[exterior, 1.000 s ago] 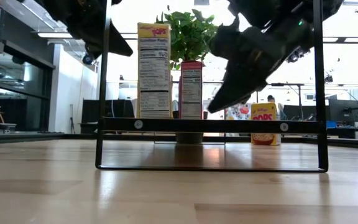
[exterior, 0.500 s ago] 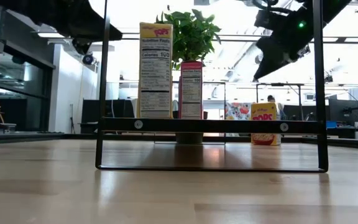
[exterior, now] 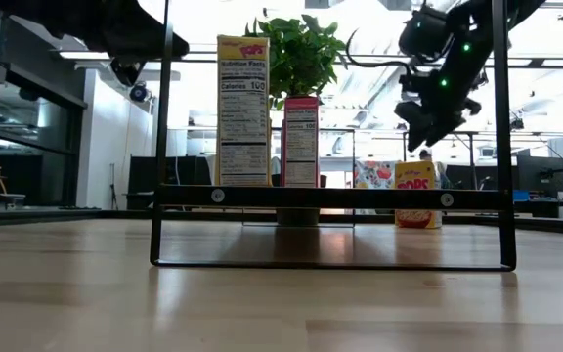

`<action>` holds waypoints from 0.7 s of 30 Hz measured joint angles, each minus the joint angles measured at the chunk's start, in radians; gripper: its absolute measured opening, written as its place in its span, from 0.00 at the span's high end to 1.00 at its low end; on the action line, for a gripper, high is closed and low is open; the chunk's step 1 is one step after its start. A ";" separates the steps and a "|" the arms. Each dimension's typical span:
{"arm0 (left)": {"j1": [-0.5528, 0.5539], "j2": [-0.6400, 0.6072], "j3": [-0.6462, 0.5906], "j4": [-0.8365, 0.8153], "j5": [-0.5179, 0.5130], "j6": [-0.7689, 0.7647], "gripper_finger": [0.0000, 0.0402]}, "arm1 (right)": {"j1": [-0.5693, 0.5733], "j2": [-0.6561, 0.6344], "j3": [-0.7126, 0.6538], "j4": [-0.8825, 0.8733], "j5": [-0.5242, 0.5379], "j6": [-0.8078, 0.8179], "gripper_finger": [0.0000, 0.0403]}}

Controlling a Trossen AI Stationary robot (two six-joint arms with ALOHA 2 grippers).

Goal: Stack cereal on shelf
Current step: Put the yellow cereal box on the shelf aligned with the other yellow cereal box

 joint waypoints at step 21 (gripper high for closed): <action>0.000 0.000 0.000 -0.003 0.018 0.000 1.00 | -0.224 0.157 0.000 0.095 -0.360 -0.216 0.17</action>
